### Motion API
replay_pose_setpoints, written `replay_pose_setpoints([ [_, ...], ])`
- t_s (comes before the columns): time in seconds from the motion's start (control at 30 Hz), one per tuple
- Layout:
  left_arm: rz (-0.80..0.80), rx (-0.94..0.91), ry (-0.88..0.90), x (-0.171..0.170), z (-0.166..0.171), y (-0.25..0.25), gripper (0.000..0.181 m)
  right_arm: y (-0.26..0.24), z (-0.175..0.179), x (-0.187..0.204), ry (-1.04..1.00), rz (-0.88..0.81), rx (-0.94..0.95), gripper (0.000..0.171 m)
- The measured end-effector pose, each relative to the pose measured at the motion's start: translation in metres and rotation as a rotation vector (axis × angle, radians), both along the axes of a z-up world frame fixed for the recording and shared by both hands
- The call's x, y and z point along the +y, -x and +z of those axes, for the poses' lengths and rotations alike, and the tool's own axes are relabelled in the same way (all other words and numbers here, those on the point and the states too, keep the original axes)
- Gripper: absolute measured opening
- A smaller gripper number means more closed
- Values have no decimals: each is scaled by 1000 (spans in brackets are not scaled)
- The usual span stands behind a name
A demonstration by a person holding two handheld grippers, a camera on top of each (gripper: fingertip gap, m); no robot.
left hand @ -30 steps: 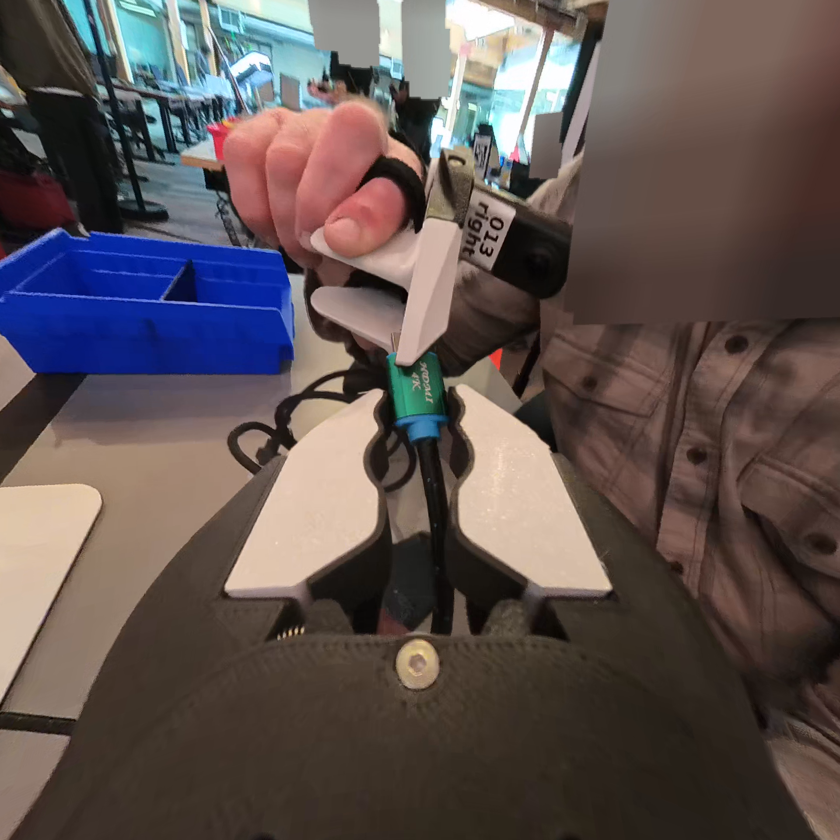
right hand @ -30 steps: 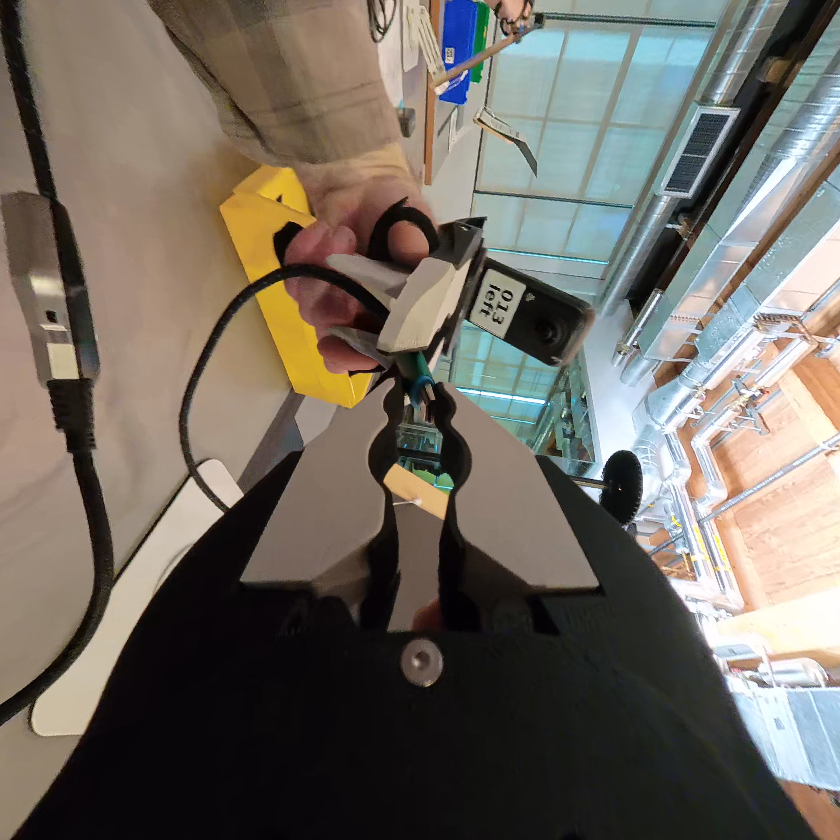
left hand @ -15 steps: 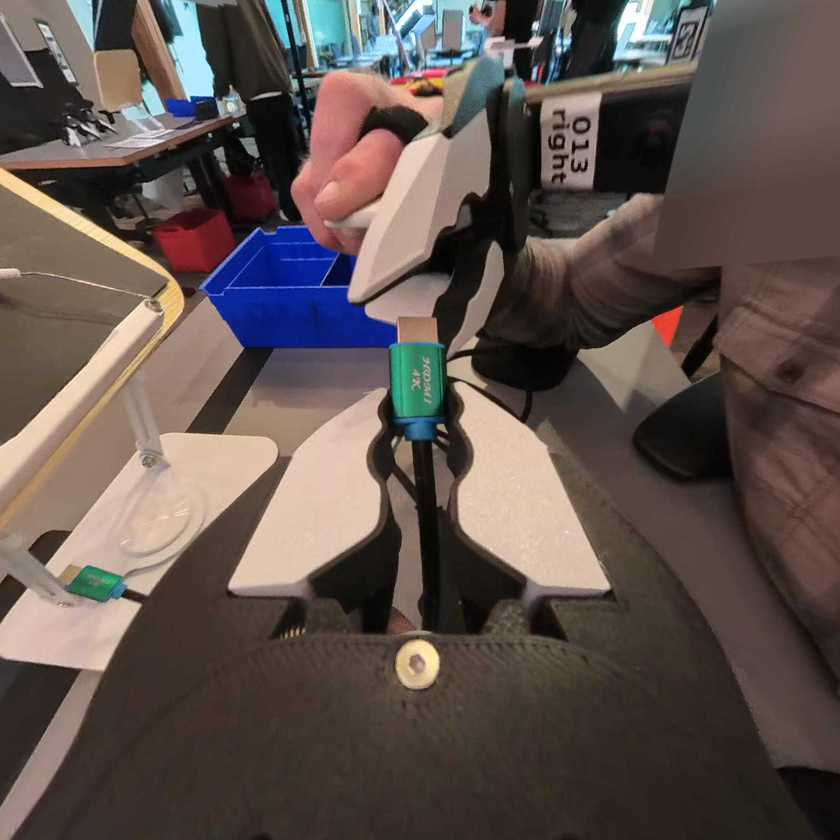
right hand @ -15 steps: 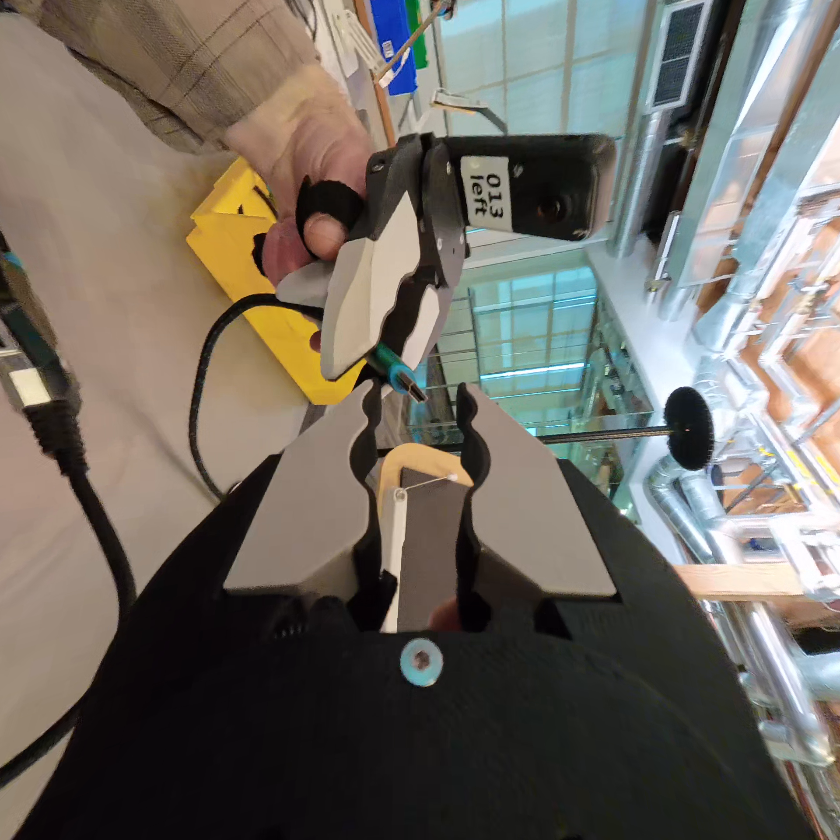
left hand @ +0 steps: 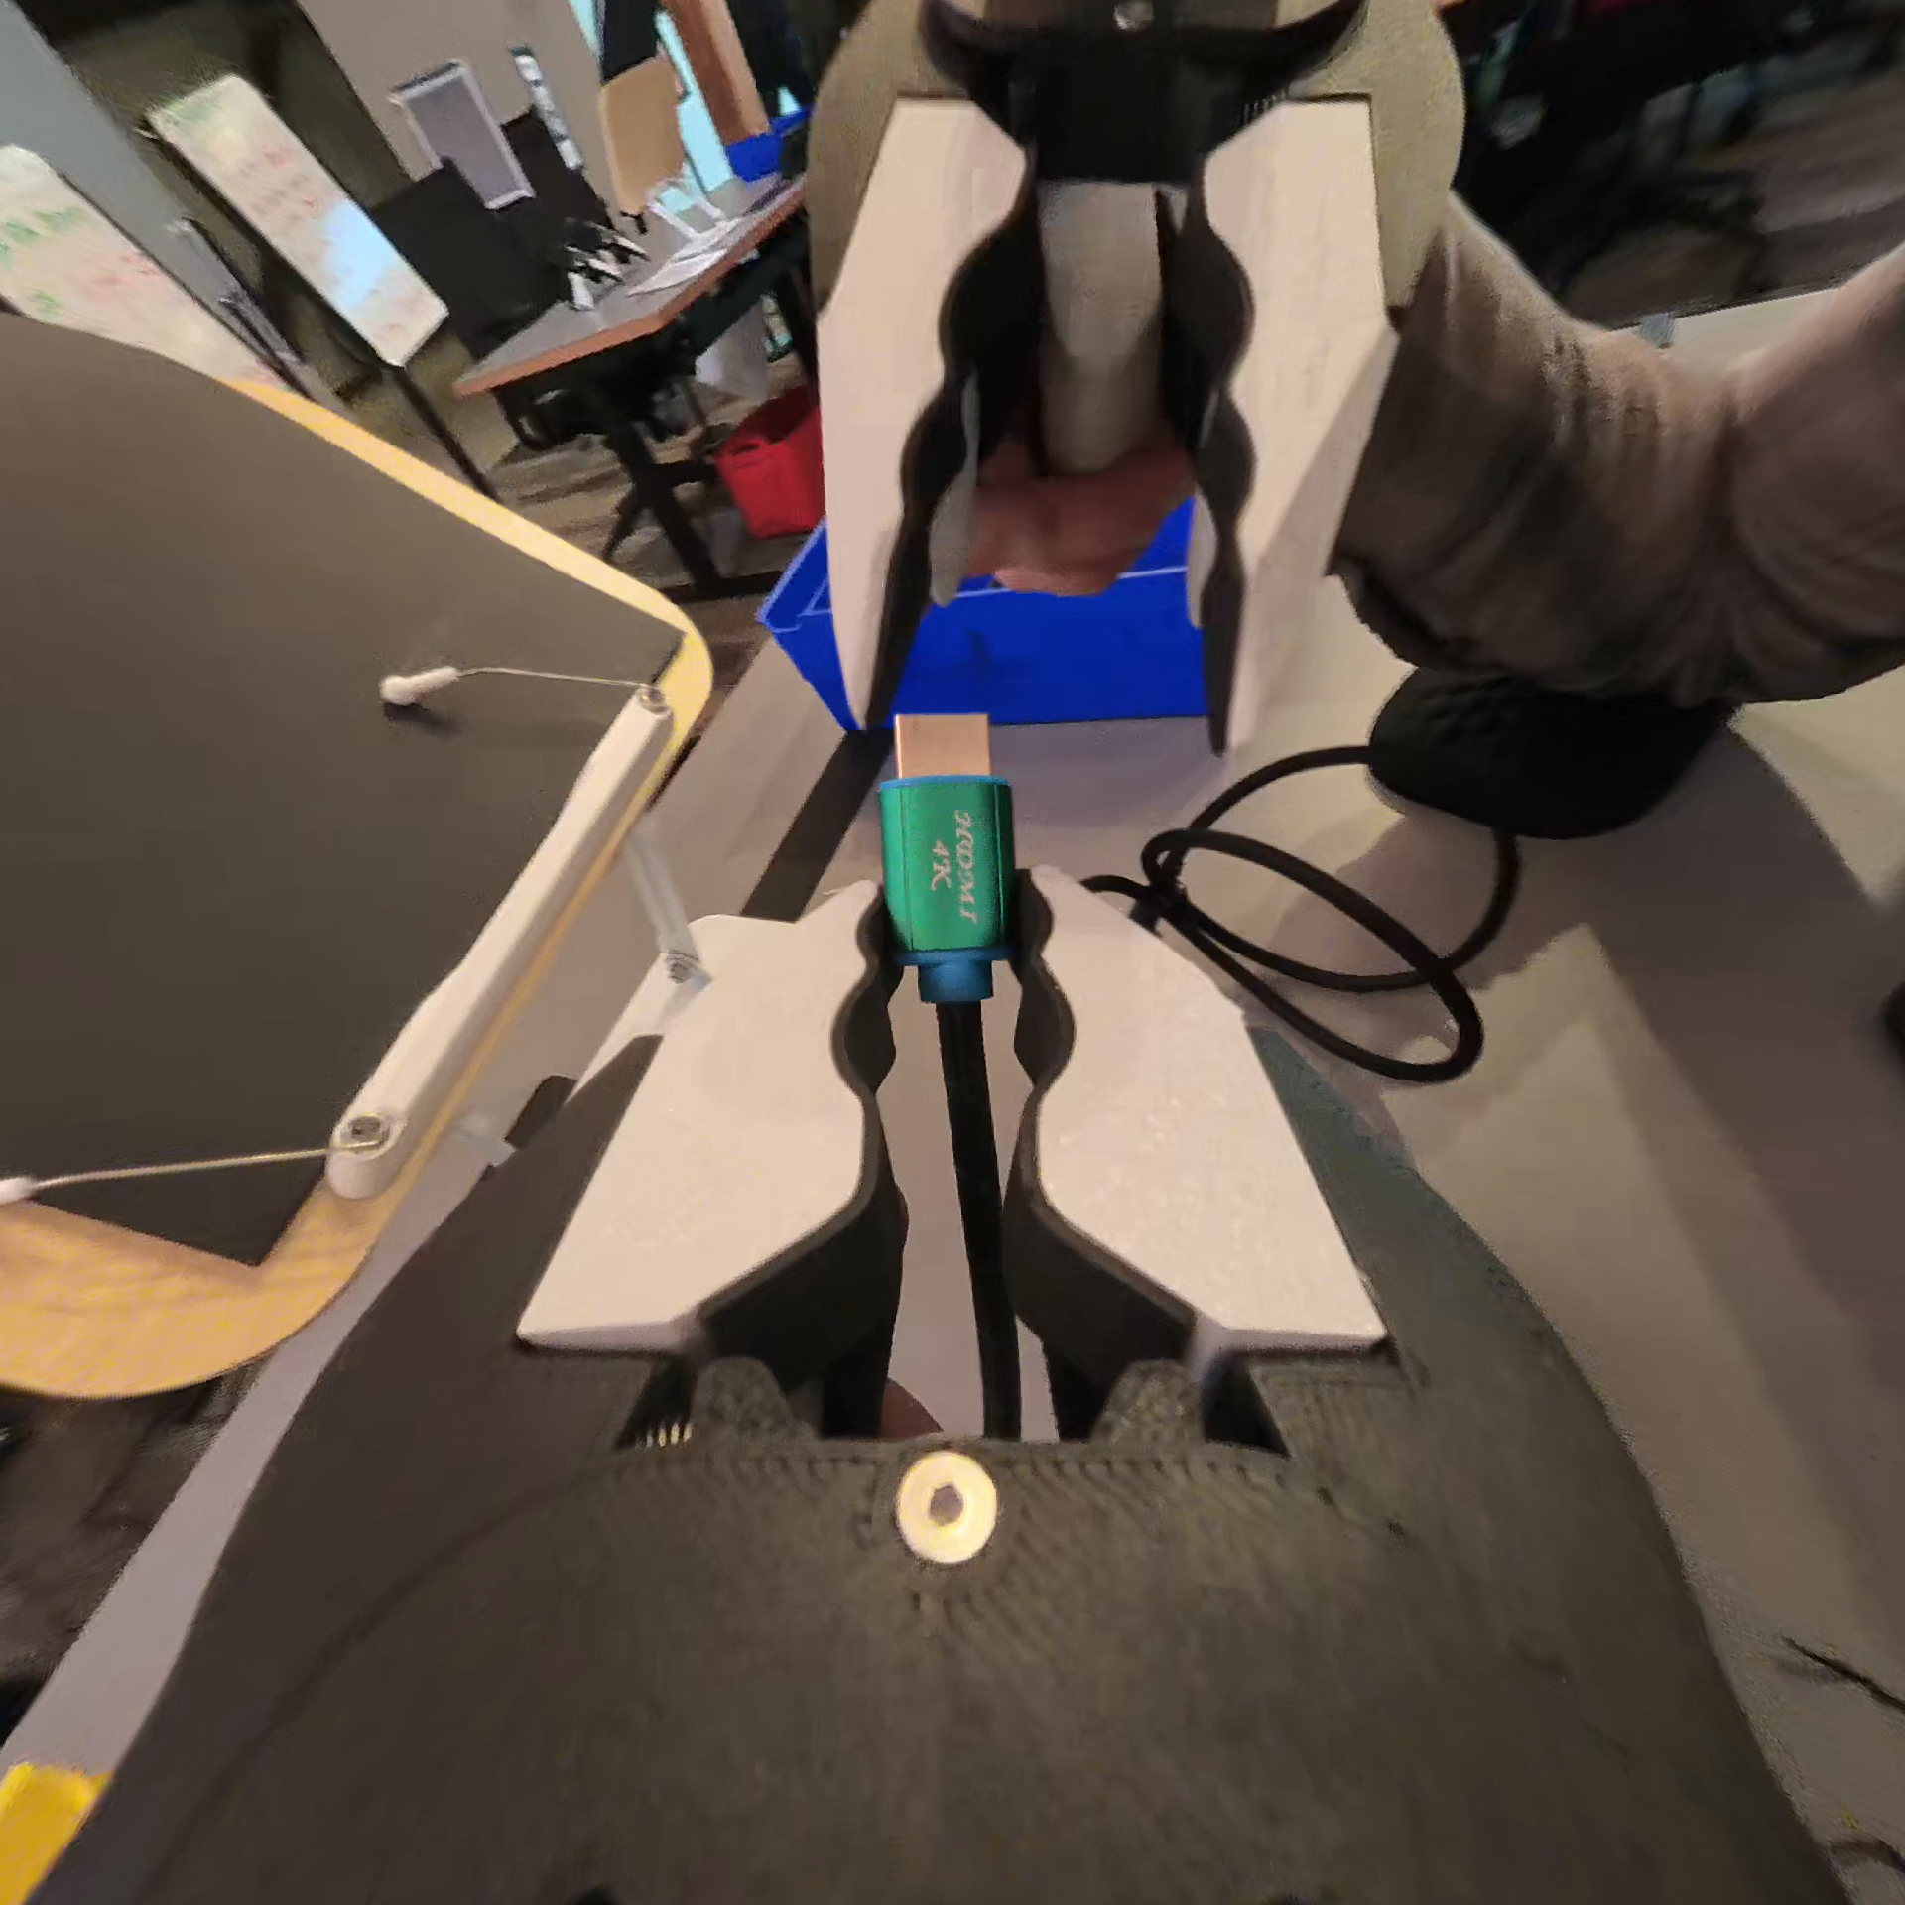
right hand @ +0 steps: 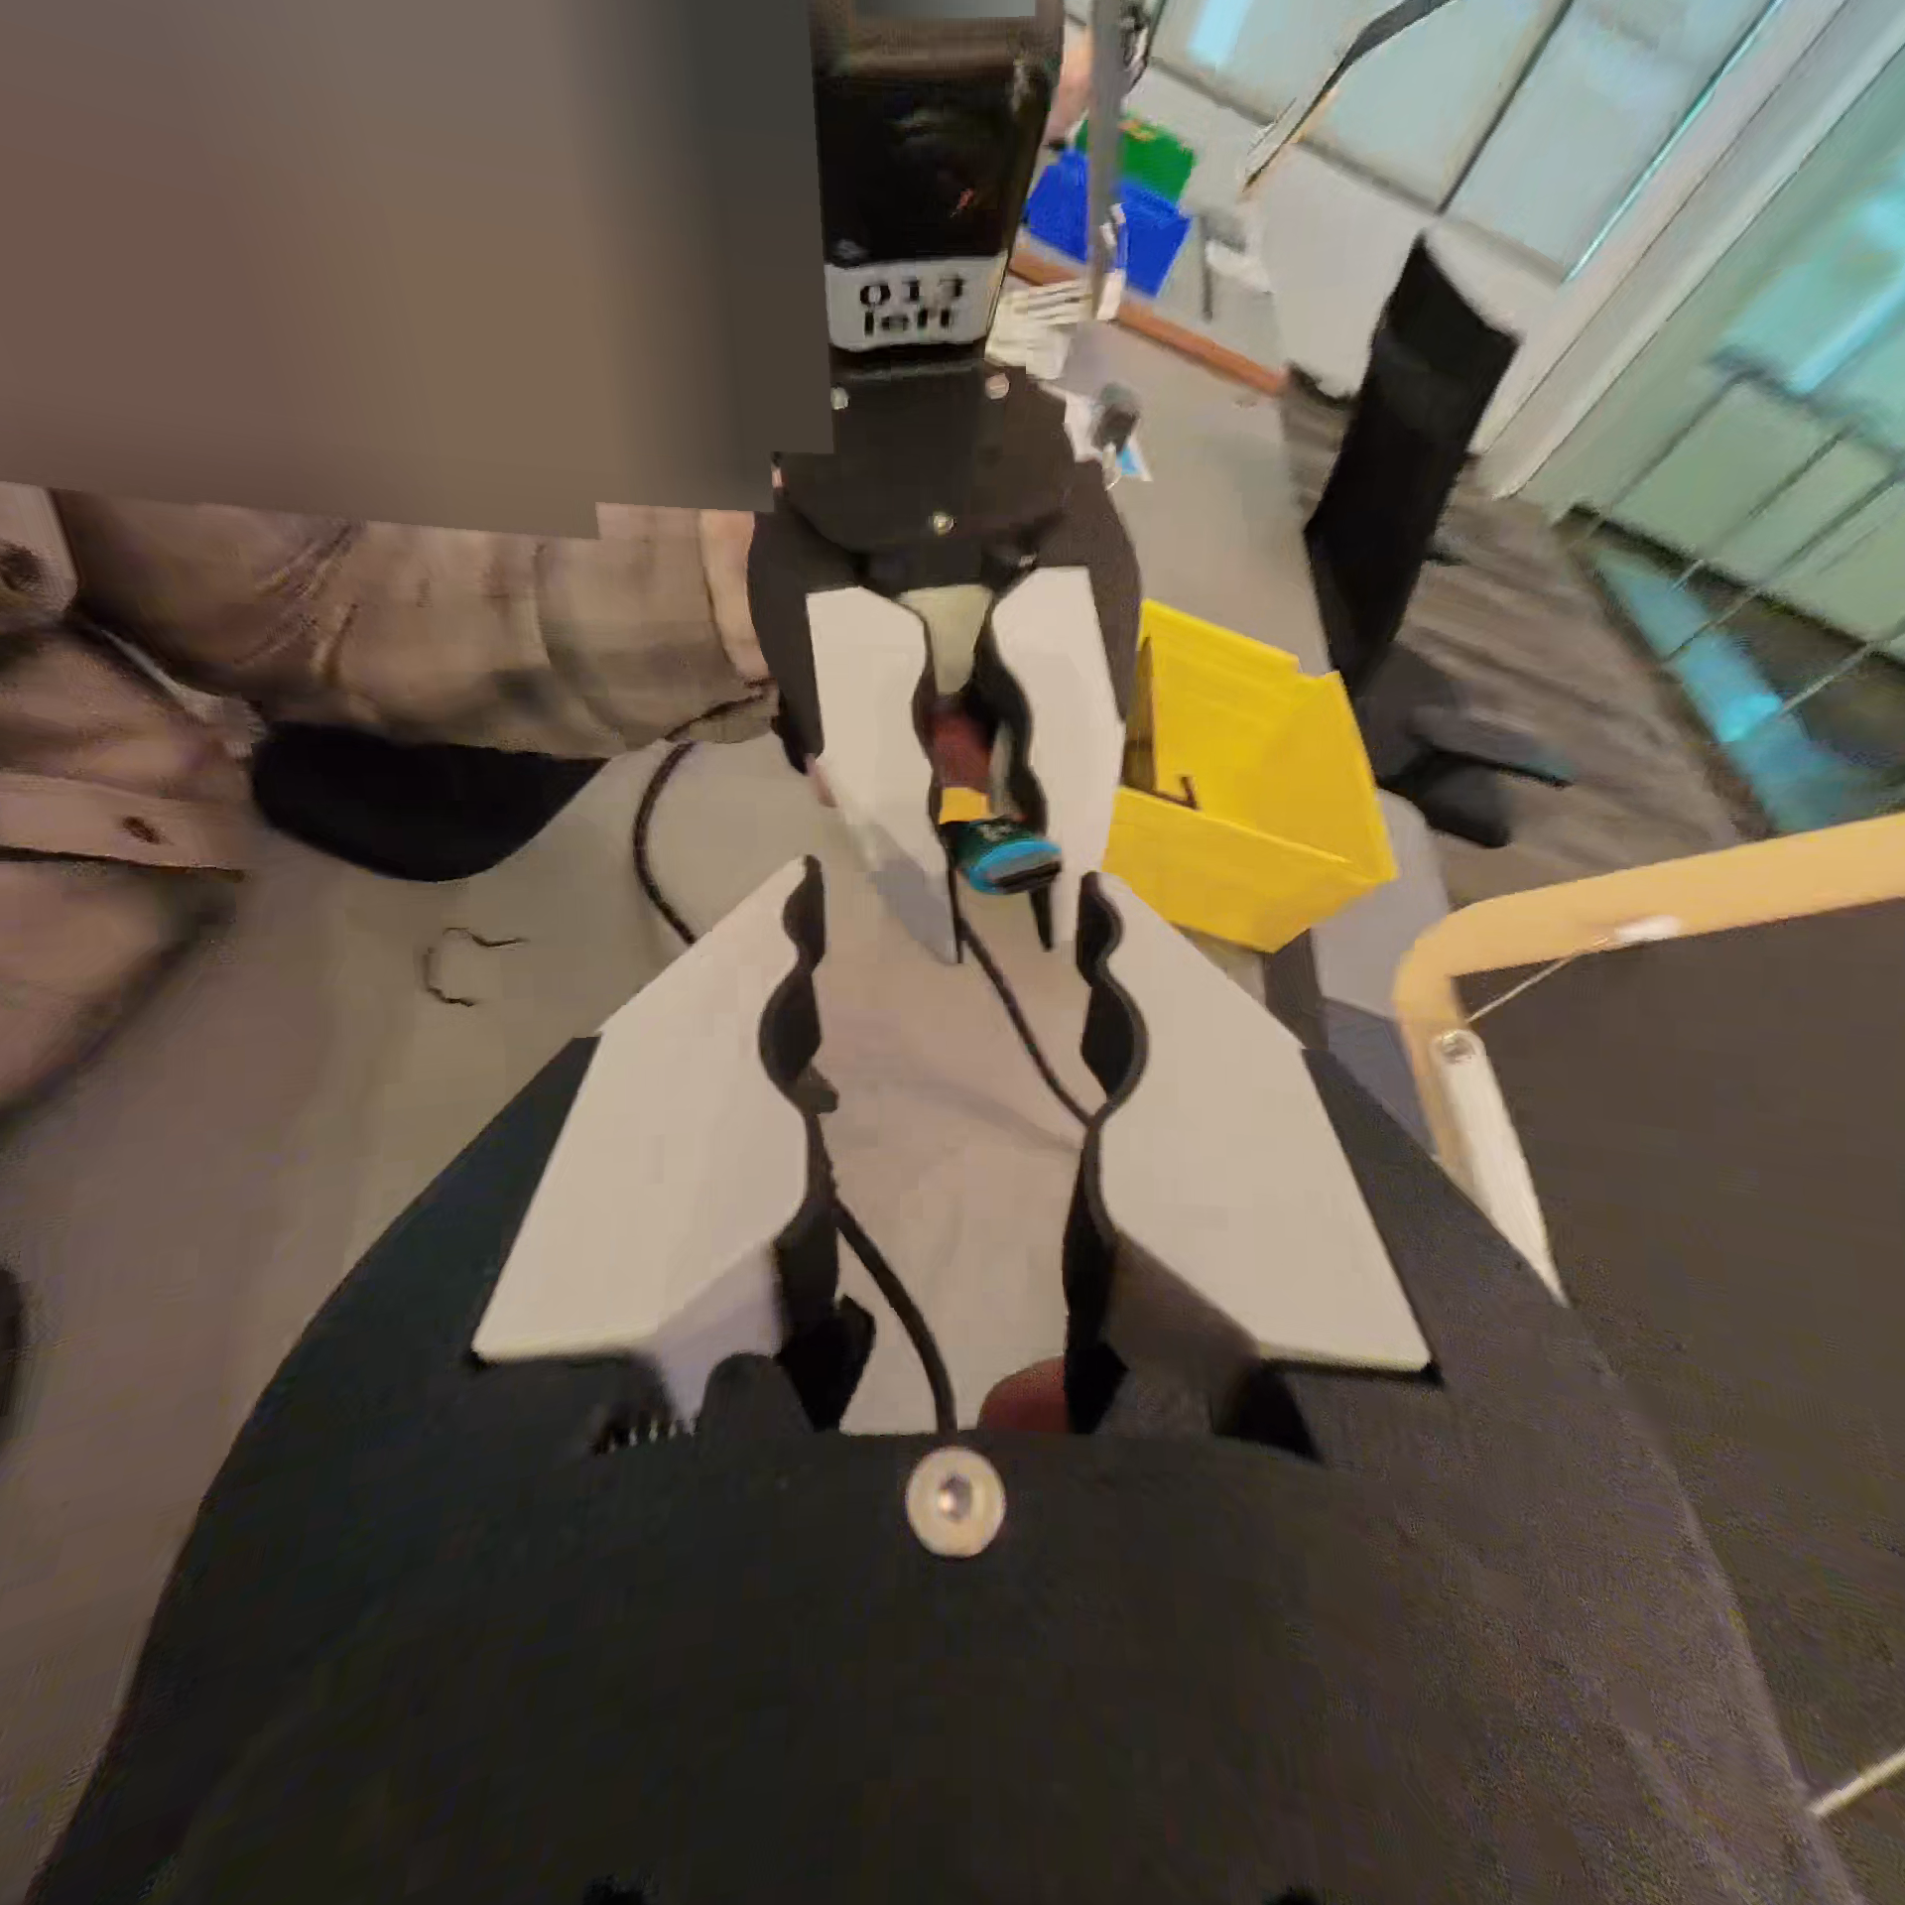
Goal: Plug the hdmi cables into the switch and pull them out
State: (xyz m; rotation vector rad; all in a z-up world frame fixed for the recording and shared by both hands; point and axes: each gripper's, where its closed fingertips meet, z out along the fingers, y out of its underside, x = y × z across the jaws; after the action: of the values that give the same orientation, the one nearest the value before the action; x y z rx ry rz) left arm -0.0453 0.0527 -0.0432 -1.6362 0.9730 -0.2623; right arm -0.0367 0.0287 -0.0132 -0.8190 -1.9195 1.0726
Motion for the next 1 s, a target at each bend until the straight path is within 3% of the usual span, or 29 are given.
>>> replay_pose_setpoints([
  [0.1,73,62,-69,5,7,1,20,3,-9,1,40,-24,-72,52],
  [0.37,288,362,-271,18,12,8,17,8,3,7,186,-44,-42,20],
  [0.63,486,572,-442,34,16,21,14,23,-7,19,245,-137,-74,14],
  [0.83,613,609,-591,40,31,32,14,31,3,23,329,-114,8,13],
  [1.0,544,568,-597,37,31,28,15,31,4,19,320,-26,65,13],
])
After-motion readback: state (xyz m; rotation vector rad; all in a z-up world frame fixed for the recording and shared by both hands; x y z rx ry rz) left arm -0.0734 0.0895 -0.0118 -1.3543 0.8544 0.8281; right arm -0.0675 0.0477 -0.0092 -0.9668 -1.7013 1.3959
